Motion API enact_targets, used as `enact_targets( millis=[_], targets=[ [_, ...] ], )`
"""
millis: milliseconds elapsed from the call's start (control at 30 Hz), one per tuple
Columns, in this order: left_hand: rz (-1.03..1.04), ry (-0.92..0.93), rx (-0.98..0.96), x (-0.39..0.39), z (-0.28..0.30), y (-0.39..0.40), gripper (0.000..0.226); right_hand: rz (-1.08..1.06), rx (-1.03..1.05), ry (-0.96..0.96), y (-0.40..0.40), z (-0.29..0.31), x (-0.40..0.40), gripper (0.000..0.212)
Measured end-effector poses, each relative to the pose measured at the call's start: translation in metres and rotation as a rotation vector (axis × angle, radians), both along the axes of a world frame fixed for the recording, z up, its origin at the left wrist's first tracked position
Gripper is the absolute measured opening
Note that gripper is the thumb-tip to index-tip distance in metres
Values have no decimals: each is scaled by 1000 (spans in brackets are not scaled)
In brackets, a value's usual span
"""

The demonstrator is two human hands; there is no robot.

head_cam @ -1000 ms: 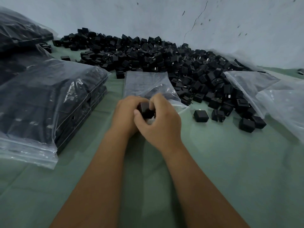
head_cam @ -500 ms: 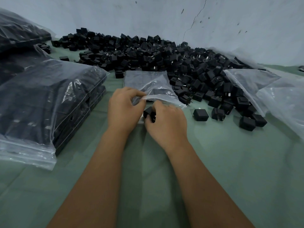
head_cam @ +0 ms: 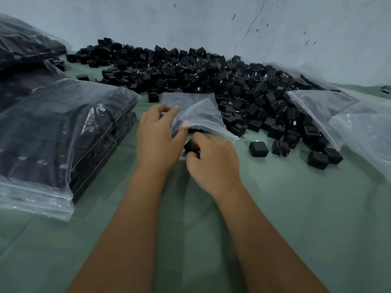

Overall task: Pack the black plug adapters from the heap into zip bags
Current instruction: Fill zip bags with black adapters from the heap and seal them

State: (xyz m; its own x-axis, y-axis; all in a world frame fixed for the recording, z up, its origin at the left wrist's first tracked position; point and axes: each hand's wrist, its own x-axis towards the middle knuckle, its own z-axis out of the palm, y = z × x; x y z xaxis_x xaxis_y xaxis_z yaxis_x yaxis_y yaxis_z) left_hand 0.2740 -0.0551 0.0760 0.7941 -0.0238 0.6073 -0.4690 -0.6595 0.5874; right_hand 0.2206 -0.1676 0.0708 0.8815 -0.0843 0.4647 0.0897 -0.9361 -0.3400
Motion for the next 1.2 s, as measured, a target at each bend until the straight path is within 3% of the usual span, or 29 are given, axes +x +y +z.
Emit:
enact_targets(
  millis=[133,233,367,467,533,600,700,833,1000,1200],
  targets=[
    [-41,38,60,2,-3,0,27,7,-16,0,-1,-1,1,3],
    [-50,13,17,0,-2,1,23,-3,-40,-15,-1,-2,2,13],
    [-166,55,-36,-4,0,4,31,29,-30,4,-1,-2,3,26],
    [-274,175,-432,-3,0,8,37,41,5,-4,-2,-3,2,28],
    [-175,212,-703,3,0,14,26,47,44,8,-2,-4,1,31],
    [-11,280,-838,10,-1,21,24,73,88,41,-2,-4,2,34],
    [126,397,-754,16,-4,24,27,136,108,90,-2,-4,4,35],
    [125,493,-527,19,-9,23,32,148,61,92,-2,-5,4,34],
    [116,513,-492,22,-8,22,30,159,49,106,-2,-5,7,1],
    [100,529,-433,18,-7,20,32,188,-36,227,-3,-9,14,24]
  ],
)
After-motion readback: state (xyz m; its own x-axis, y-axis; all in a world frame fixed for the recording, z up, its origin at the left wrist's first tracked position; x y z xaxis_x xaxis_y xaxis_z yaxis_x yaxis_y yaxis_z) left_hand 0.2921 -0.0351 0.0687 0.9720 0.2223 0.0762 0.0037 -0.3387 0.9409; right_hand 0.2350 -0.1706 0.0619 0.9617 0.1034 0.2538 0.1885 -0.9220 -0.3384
